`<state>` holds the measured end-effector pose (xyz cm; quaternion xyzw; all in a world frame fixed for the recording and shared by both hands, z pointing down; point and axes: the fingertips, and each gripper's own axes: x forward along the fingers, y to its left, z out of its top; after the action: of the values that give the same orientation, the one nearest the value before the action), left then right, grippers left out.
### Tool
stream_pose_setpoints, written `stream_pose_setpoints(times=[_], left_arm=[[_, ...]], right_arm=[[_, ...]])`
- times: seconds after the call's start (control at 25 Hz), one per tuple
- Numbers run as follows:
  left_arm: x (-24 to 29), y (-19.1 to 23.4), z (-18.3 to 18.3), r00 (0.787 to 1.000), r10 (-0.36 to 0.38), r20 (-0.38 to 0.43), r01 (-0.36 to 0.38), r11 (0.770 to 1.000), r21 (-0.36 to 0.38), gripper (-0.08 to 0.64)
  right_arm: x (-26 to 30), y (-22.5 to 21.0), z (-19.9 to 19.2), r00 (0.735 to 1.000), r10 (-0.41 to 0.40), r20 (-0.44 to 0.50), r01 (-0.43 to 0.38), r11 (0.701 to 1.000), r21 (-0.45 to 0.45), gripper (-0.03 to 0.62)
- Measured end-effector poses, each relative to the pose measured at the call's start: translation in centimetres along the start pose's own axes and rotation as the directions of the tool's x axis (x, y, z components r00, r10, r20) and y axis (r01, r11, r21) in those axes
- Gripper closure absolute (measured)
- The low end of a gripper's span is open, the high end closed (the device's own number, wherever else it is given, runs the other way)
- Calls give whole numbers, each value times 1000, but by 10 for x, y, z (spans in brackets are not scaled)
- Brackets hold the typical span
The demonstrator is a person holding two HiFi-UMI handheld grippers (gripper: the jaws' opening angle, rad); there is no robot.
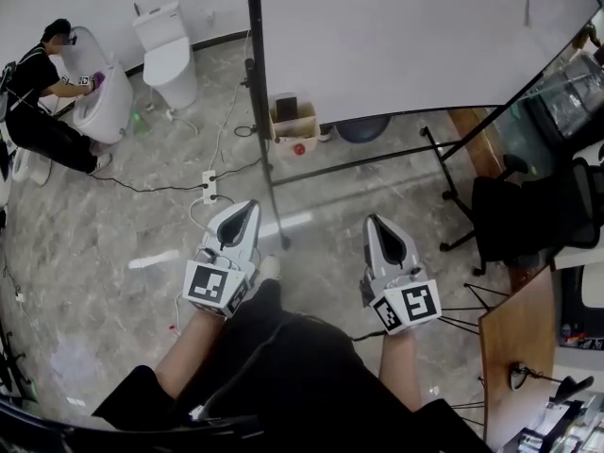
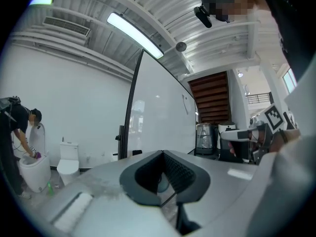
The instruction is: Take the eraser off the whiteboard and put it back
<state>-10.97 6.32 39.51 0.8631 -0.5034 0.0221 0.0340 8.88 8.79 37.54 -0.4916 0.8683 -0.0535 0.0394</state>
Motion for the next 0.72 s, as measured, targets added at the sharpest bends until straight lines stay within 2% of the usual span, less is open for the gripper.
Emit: stream_pose_setpoints(times=[0.24,0.4,0.72], left_arm=[[44,29,14,998,-51,30,51,999,-3,554],[68,55,13,998,-61,9,61,998,-13,554],[103,85,12,989,-147,-6,147,989,-12,554]], right_arm=[[52,1,9,1000,-7,2,7,1000,-5,583],[87,1,9,1000,-26,-2,26,1000,-6,583],[142,-1,7,997,-81,-10,81,997,-19,583]])
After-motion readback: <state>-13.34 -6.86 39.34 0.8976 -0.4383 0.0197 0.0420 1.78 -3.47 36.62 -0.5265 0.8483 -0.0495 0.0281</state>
